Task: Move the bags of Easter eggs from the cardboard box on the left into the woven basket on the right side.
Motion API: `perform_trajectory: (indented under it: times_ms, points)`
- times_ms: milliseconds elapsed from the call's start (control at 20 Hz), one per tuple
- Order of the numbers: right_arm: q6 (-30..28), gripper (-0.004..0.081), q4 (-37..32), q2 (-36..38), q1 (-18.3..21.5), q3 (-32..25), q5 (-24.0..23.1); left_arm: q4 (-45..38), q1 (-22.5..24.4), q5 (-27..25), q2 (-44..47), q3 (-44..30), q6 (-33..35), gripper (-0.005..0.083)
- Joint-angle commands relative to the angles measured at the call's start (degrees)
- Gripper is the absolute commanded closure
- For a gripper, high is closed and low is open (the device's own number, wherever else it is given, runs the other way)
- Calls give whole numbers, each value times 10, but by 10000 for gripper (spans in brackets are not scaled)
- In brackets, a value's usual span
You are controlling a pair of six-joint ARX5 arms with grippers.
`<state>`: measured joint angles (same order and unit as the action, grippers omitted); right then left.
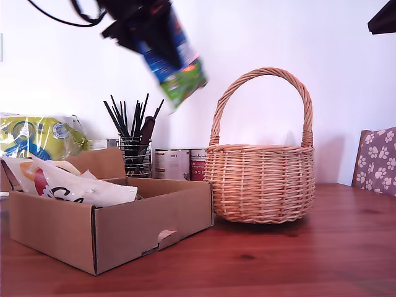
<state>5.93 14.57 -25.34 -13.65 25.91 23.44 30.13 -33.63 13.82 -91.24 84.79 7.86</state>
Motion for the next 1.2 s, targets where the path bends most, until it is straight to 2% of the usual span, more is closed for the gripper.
perform_trajectory:
  times_ms: [0,300,650,800,1000,1050,1150]
  points:
    - [-3,782,-5,0,-3,-2,1,-52,-15,24,-22,-7,-9,797]
    - [-3,782,-6,0,-3,-2,0,-214,-57,25,-100,-7,-34,797]
    - [-3,782,-6,0,-3,-2,0,-368,-81,21,-199,-7,-49,797]
    - [-3,782,-6,0,-3,-2,0,-386,-82,7,-237,-7,-49,797]
    - [-3,782,-6,0,-3,-2,0,-370,-82,-23,-264,-7,-71,796]
    - [-3,782,-6,0,-3,-2,0,-364,-81,-24,-264,-7,-83,776]
    - [-3,782,-6,0,-3,-2,0,-356,-80,-25,-264,-5,-107,656]
